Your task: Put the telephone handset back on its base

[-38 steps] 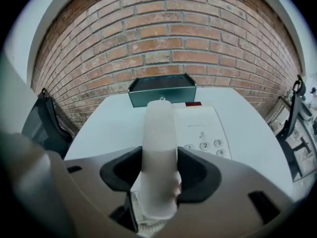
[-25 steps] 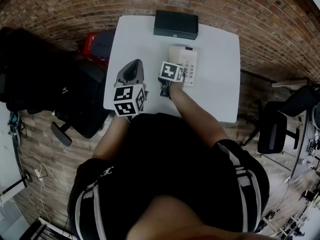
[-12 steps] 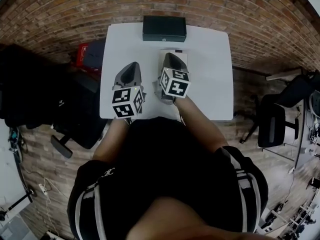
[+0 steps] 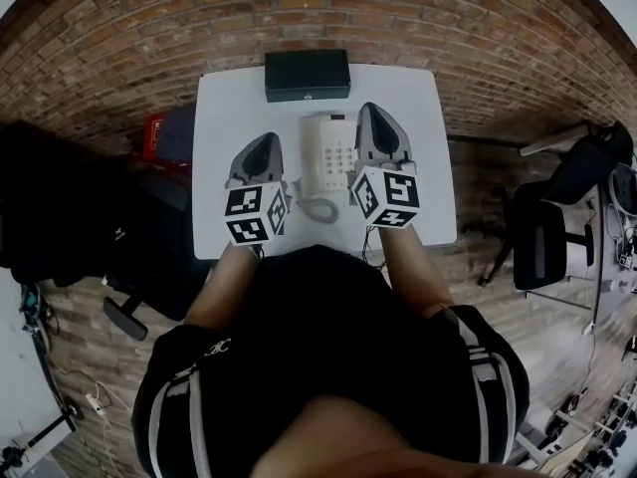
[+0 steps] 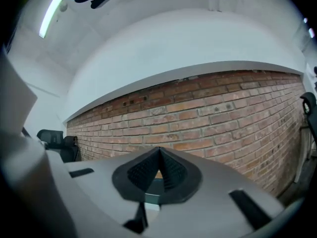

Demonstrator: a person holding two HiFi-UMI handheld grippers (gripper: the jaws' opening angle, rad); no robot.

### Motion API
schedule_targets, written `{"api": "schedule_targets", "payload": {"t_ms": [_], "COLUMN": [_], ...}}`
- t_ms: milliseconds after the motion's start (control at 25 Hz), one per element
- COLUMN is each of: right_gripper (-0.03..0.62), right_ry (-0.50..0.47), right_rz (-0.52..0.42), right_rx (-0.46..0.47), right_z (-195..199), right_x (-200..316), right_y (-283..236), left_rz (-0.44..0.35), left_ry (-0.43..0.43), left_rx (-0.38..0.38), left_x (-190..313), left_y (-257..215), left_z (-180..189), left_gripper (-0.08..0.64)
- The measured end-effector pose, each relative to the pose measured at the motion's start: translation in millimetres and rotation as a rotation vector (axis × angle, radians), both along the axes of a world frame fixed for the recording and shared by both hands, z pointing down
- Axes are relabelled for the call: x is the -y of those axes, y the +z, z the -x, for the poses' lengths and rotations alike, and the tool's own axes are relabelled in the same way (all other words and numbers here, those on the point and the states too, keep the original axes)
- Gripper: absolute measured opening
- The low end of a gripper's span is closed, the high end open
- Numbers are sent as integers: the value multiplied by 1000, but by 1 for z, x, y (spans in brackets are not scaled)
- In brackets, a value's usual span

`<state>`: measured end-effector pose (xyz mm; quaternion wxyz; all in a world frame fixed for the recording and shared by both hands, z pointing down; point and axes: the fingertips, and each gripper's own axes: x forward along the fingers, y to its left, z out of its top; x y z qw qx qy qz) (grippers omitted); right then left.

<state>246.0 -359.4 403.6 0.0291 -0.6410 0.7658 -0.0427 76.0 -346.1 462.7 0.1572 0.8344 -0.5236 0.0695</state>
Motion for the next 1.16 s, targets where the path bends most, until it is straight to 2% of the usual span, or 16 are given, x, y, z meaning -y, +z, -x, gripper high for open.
{"api": "schedule_targets", "payload": {"t_ms": [160,280,600,1160], "right_gripper": [-3,-3,-3,-3], "right_ry": [49,59,32,-3], "right_rz": [11,21,24,38], "right_rx": [-54,-30,-31,-30], "right_z": [-18,-23,-17,-5], "right_x": [-12,-18,-19,-15], "right_y": [11,19,19,22], "left_rz": [-5,-5,-7,-11], "left_ry": [28,44,64,45], "left_rx": [11,17,25,25], "left_x": [1,2,3,4], "left_y": [-2,-2,-2,-5], "left_z": [-13,-21,-36,-29], "left_gripper": [2,2,2,2]}}
